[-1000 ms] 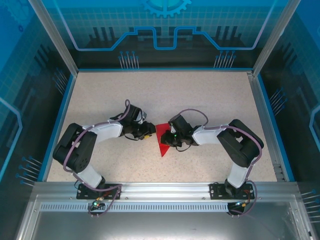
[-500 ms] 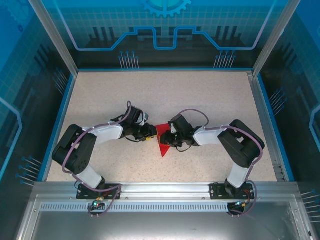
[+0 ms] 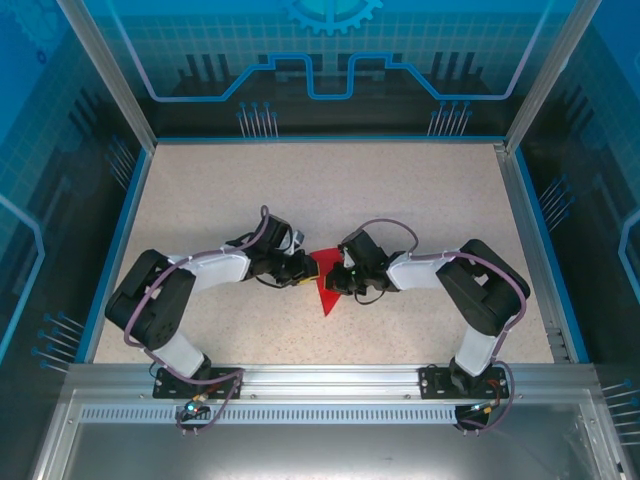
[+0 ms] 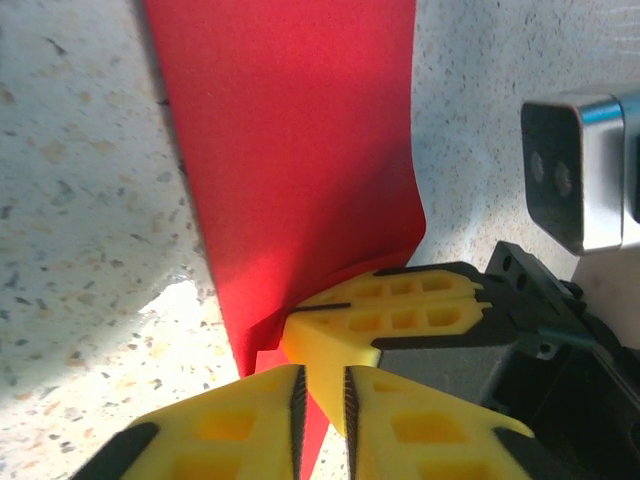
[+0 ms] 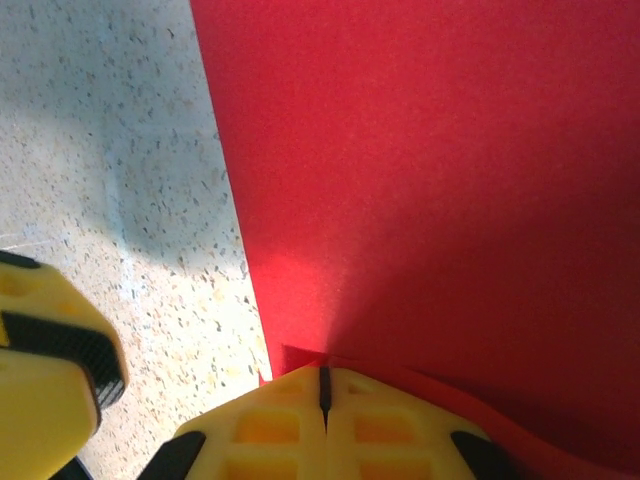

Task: Fold a paper plane with a square sheet of paper (pick it up from the middle)
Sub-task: Third fold the triangle at the center of the table.

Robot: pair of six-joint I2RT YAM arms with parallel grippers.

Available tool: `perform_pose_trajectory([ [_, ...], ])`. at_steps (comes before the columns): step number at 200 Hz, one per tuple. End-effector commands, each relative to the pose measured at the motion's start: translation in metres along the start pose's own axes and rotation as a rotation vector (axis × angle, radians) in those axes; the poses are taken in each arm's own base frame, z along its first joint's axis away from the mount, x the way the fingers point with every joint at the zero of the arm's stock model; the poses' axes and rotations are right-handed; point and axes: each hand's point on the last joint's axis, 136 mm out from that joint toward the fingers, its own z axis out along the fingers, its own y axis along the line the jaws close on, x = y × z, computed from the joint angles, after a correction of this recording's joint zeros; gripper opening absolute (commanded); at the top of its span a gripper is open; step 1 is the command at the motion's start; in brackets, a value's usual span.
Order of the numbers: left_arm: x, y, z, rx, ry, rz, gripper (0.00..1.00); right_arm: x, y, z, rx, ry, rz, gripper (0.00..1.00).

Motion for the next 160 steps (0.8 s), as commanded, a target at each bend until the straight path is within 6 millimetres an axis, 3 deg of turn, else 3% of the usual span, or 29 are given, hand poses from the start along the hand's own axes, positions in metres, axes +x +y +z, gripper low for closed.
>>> perform_pose_trajectory([
  [1,0.01,-0.004,0.008,0.021,0.046,-0.007,0.18,0.009,-0.017,-0.002,0.084,0.054,0.024,0.0],
  [81,0.023,0.008,0.027,-0.025,0.087,-0.016,0.0,0.017,-0.028,0.008,0.129,0.08,0.051,0.0],
  [118,0.024,0.022,0.03,-0.071,0.075,-0.033,0.0,0.018,-0.029,0.008,0.136,0.077,0.054,0.0],
  [160,0.02,0.024,0.034,-0.075,0.063,-0.039,0.0,0.02,-0.03,0.008,0.148,0.077,0.057,0.0],
])
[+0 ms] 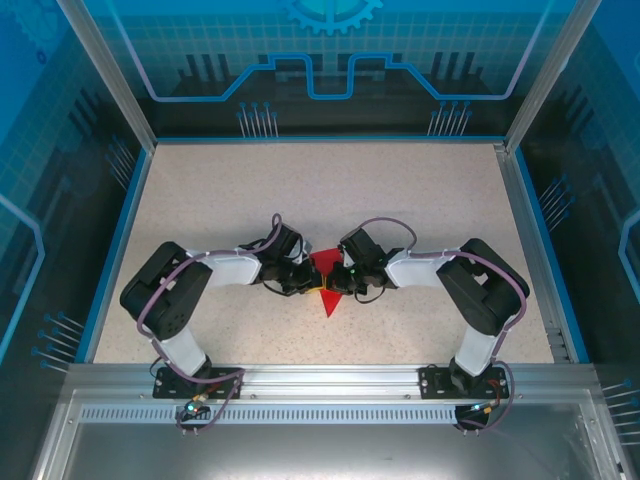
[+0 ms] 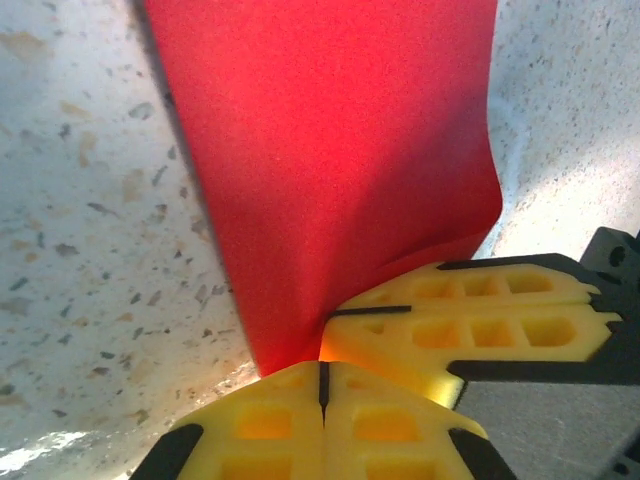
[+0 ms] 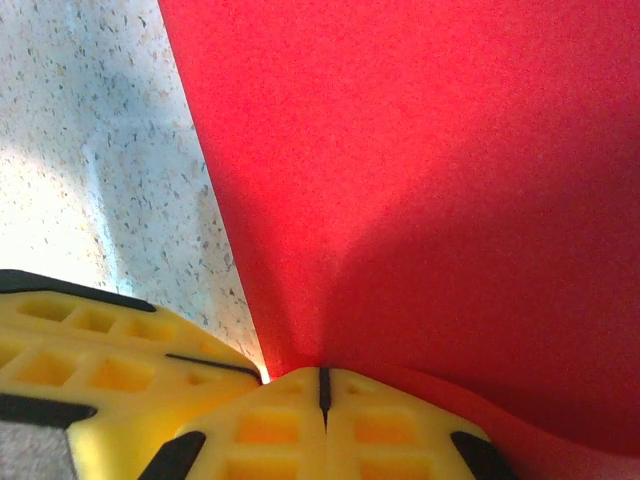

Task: Fold a paper plane with a square sheet of paper (pick it up from the middle)
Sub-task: Third fold the triangle at the center of the table.

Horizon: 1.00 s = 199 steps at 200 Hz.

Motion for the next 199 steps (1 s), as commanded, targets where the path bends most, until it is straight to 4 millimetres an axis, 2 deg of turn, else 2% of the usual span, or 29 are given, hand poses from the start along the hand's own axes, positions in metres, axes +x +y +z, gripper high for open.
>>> perform_pose_trajectory([
  [1,0.003,0.01,0.007,-0.024,0.005,-0.027,0.0,0.017,-0.028,0.01,0.109,0.051,0.041,0.0],
  [63,-0.001,0.018,0.004,-0.086,-0.015,-0.032,0.0,0.016,-0.024,0.012,0.109,0.053,0.035,0.0],
  [94,-0.002,0.004,0.001,-0.039,-0.01,-0.014,0.0,0.016,-0.024,0.011,0.109,0.052,0.028,0.0],
  [119,-0.003,0.002,0.0,-0.032,-0.015,-0.011,0.0,0.015,-0.023,0.011,0.107,0.048,0.029,0.0],
  [163,0.001,0.017,0.009,-0.083,0.001,-0.034,0.0,0.016,-0.02,0.01,0.092,0.048,0.019,0.0],
  [199,0.007,0.035,0.007,-0.176,-0.005,-0.044,0.0,0.007,0.005,-0.007,-0.002,-0.004,-0.04,0.0],
])
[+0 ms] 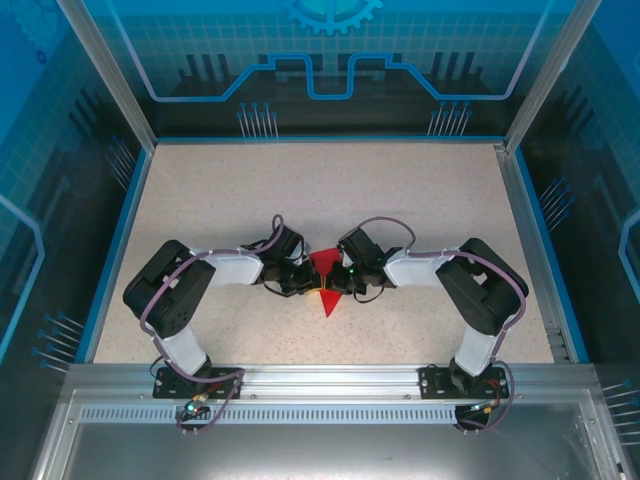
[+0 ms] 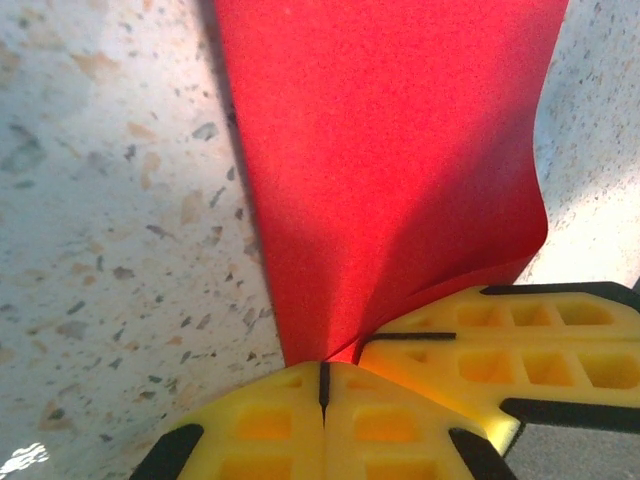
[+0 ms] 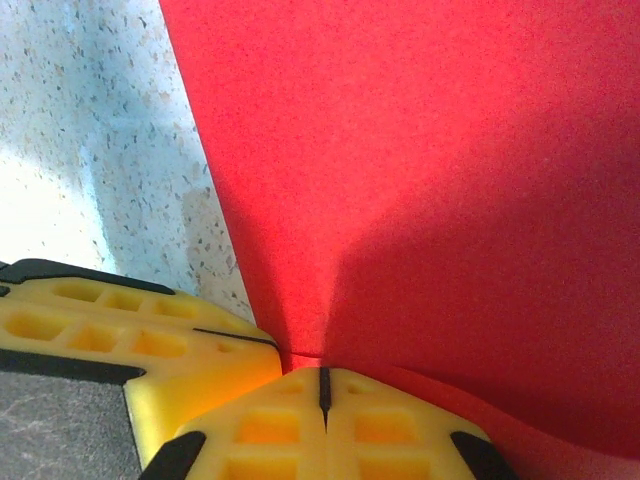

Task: Fold a paper plane with a square sheet of paper (pick it up from the middle)
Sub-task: Third fold the triangle at the center of the table.

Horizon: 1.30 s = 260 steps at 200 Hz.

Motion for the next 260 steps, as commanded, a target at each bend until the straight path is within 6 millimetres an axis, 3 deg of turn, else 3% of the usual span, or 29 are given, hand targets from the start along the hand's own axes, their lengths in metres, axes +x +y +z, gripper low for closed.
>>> perform_pose_trajectory([
  [1,0.009,0.026,0.004,-0.128,0.01,-0.036,0.0,0.007,0.003,-0.007,-0.011,-0.005,-0.037,0.0],
  [14,0.01,0.029,0.003,-0.145,0.01,-0.038,0.0,0.004,0.016,-0.017,-0.056,-0.03,-0.069,0.0],
  [45,0.011,0.032,0.003,-0.156,0.009,-0.041,0.0,0.013,0.022,-0.03,-0.084,-0.042,-0.103,0.0],
  [153,0.012,0.032,0.003,-0.162,0.003,-0.037,0.0,0.069,0.011,-0.012,-0.083,0.045,-0.096,0.0],
  [229,0.011,0.032,0.002,-0.171,-0.005,-0.034,0.0,0.067,0.015,-0.022,-0.126,-0.013,-0.108,0.0],
  [260,0.008,0.026,0.0,-0.16,-0.007,-0.014,0.0,0.063,0.005,-0.031,-0.09,-0.054,-0.107,0.0],
])
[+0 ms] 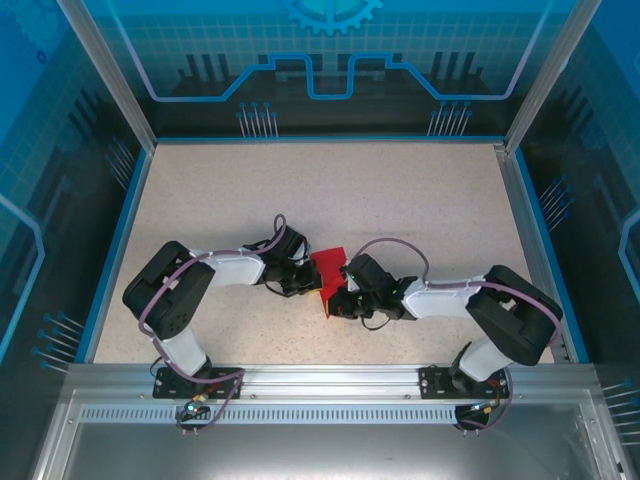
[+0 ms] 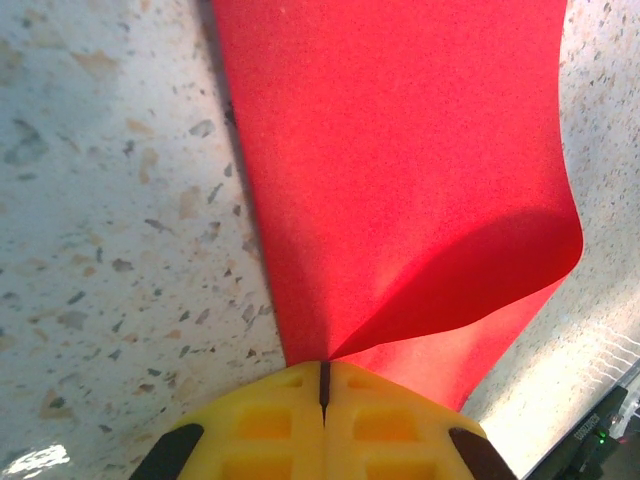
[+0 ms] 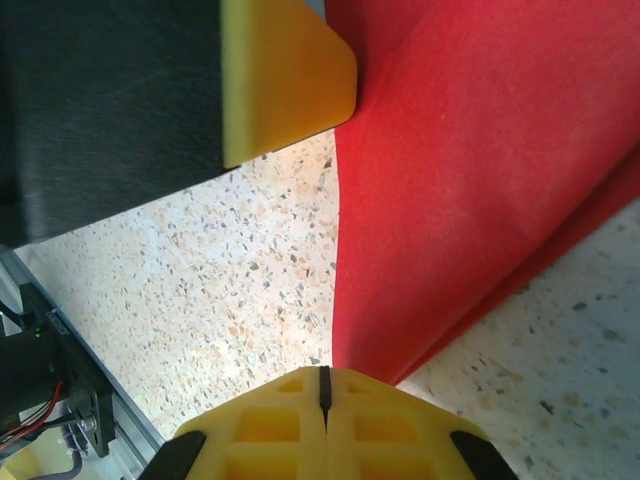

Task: Fold a paper plane with a square sheet of paper (pick it up from the middle)
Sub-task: Third fold the triangle at the center of the table.

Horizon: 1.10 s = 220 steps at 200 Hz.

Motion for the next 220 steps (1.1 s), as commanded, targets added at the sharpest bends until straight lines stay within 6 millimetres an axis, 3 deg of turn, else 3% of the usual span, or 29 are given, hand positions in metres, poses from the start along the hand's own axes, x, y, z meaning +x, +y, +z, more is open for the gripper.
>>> perform_pose_trajectory([
  [1,0.008,0.025,0.0,-0.119,0.014,-0.023,0.0,-0.002,-0.003,-0.007,0.023,-0.041,-0.01,0.0],
  [35,0.004,0.013,-0.005,-0.091,0.002,0.013,0.0,-0.008,-0.008,-0.007,0.049,-0.048,-0.014,0.0],
  [90,0.0,0.002,-0.009,-0.072,-0.005,0.051,0.02,-0.05,-0.01,-0.011,0.086,-0.095,0.001,0.0],
  [127,-0.001,0.002,-0.009,-0.077,-0.002,0.058,0.02,-0.058,-0.022,0.002,0.126,-0.067,0.031,0.0],
  [175,-0.001,-0.001,-0.008,-0.075,0.006,0.073,0.04,-0.064,-0.036,0.002,0.187,-0.067,0.082,0.0],
  [220,-0.001,-0.019,-0.013,0.004,-0.001,0.098,0.1,-0.06,-0.041,0.0,0.214,-0.063,0.101,0.0],
])
